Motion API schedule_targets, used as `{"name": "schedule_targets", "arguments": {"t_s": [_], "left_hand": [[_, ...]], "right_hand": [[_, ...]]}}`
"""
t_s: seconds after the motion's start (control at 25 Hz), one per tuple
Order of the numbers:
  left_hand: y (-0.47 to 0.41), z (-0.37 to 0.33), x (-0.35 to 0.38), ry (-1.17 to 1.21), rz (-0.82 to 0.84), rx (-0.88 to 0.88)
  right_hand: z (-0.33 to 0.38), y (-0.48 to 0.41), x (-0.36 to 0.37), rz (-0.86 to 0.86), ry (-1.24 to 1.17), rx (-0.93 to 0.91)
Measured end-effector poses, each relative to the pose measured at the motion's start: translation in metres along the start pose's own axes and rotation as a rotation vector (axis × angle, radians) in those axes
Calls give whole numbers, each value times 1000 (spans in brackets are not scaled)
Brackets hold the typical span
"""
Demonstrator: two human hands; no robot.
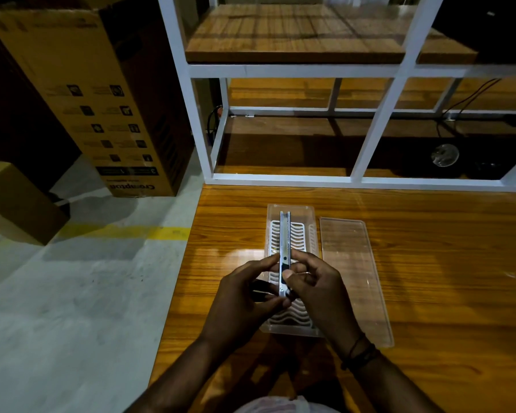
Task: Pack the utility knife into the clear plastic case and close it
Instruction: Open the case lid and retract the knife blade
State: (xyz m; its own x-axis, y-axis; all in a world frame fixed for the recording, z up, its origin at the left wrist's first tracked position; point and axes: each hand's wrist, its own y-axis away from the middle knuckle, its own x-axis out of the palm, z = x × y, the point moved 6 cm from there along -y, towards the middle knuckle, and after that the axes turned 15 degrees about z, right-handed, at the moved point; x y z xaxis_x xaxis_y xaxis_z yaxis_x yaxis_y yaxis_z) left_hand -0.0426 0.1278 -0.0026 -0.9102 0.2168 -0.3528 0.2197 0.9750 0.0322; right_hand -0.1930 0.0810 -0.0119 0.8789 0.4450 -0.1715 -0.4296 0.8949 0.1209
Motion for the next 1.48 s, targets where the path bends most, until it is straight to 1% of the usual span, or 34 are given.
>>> {"name": "schedule_targets", "arguments": {"t_s": [0.08,0.16,0.24,0.36,0.44,0.6,0.76,0.92,1.24,1.32,1.4,1.48], "left_hand": [[-1,3,1,-32,11,-13],[-3,11,3,-168,21,-62],[-4,21,2,-291,27,-162],[-3,29,1,-332,12,-262],[-3,30,2,-354,14,-280],[-4,36,4,-348,12,-315],[-3,40,4,-339,12,-361],[-2,43,4,-318,11,-386],[-3,44,3,-324,-3,-389],[-3,43,4,-324,1,-386],[-3,43,4,-324,6,-384],[-3,43,5,-315,11,-386]], "right_hand": [[-4,0,-1,-16,21,30],[-5,-2,-4,-38,79,54],[-2,-6,-5,-51,273,66],[-1,-17,-1,-42,591,57],[-6,-25,5,4,685,108],[-18,-37,19,88,729,218],[-22,-39,23,128,730,290],[-21,-41,27,180,793,358],[-20,-41,26,193,864,409],[-18,-37,26,187,898,372],[-14,-35,22,73,931,234],[-8,-31,5,-81,878,94]]}}
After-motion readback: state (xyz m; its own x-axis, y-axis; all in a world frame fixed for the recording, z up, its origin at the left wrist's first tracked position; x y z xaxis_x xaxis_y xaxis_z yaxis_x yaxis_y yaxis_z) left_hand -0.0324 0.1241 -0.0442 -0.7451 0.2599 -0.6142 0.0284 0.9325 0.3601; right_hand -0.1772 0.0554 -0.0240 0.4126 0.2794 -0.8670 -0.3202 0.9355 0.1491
